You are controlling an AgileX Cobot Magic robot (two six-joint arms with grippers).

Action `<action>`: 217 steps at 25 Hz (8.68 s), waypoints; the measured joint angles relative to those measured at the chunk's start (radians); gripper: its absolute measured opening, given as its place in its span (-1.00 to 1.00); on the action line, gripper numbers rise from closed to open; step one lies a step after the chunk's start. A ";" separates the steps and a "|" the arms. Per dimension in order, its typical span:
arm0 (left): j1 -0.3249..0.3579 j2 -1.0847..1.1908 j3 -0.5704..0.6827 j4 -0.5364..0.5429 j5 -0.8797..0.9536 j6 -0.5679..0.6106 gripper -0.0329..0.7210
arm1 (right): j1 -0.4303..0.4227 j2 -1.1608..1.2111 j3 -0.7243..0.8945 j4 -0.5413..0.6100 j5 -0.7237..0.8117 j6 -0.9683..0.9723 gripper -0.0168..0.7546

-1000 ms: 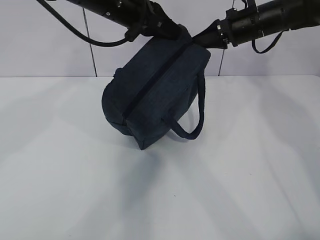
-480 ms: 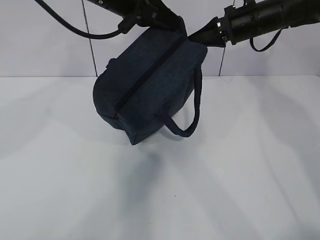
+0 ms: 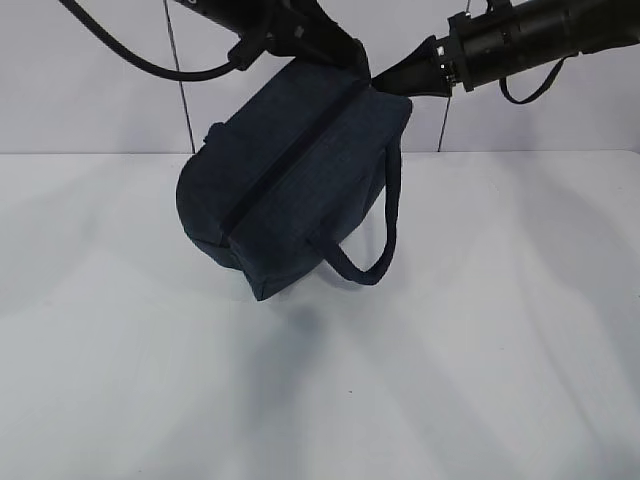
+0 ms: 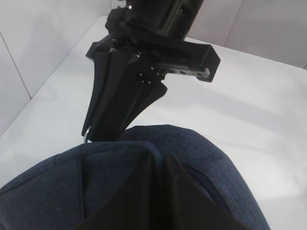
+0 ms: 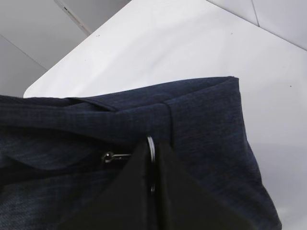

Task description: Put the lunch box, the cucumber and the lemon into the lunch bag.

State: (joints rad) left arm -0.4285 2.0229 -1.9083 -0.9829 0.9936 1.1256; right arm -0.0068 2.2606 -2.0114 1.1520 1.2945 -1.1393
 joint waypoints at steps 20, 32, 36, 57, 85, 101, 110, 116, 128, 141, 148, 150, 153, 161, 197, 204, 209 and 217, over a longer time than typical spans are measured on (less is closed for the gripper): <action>0.000 -0.002 0.000 0.134 0.009 -0.144 -0.88 | 0.000 0.000 -0.020 -0.024 -0.024 -0.002 -0.94; -0.016 0.002 0.000 0.137 0.005 -0.170 -0.88 | 0.000 0.006 -0.071 0.021 -0.033 -0.022 -0.94; -0.030 0.002 0.000 0.138 -0.014 -0.173 -0.88 | 0.000 0.008 -0.071 0.029 -0.033 -0.027 -0.94; -0.064 0.013 0.000 0.108 -0.125 -0.191 -0.88 | 0.000 0.023 -0.072 0.001 -0.043 0.004 -0.86; -0.041 0.121 -0.014 0.545 -0.128 -0.713 -0.84 | -0.002 -0.048 -0.082 -0.131 -0.073 0.105 0.13; 0.012 0.045 -0.014 0.578 -0.012 -0.749 0.47 | -0.002 -0.093 -0.082 -0.289 -0.073 0.211 0.13; 0.012 -0.110 -0.014 0.677 0.226 -0.888 0.47 | 0.033 -0.262 -0.082 -0.642 -0.061 0.543 0.13; 0.012 -0.185 -0.014 0.794 0.249 -1.028 0.39 | 0.147 -0.373 -0.082 -0.886 -0.043 0.775 0.13; 0.012 -0.499 0.199 0.846 0.258 -1.055 0.37 | 0.224 -0.727 0.239 -0.973 -0.041 0.857 0.13; 0.012 -0.930 0.782 0.849 0.210 -1.060 0.26 | 0.225 -1.222 0.779 -0.992 -0.042 0.859 0.13; 0.012 -1.172 1.068 0.849 0.060 -1.060 0.26 | 0.225 -1.542 1.105 -1.012 -0.144 0.866 0.13; 0.012 -1.242 1.144 0.851 0.029 -1.060 0.26 | 0.225 -1.637 1.192 -1.038 -0.154 0.877 0.13; 0.012 -1.337 1.221 0.851 0.002 -1.060 0.26 | 0.225 -1.772 1.281 -1.095 -0.154 0.913 0.13; 0.012 -1.521 1.278 0.856 0.006 -1.060 0.26 | 0.225 -2.025 1.379 -1.246 -0.140 0.997 0.13; 0.012 -1.927 1.385 0.906 0.110 -1.060 0.26 | 0.225 -2.197 1.493 -1.252 -0.109 1.044 0.13; 0.012 -1.927 1.385 0.906 0.110 -1.060 0.26 | 0.225 -2.197 1.513 -1.252 -0.139 1.044 0.13; 0.012 -1.927 1.385 0.906 0.110 -1.060 0.26 | 0.225 -2.197 1.513 -1.252 -0.144 1.045 0.13; 0.063 -1.927 1.385 0.906 0.110 -1.060 0.23 | 0.225 -2.197 1.513 -1.252 -0.146 1.047 0.13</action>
State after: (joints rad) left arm -0.3659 0.0957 -0.5230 -0.0770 1.1032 0.0657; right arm 0.2179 0.0637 -0.4983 -0.1005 1.1490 -0.0927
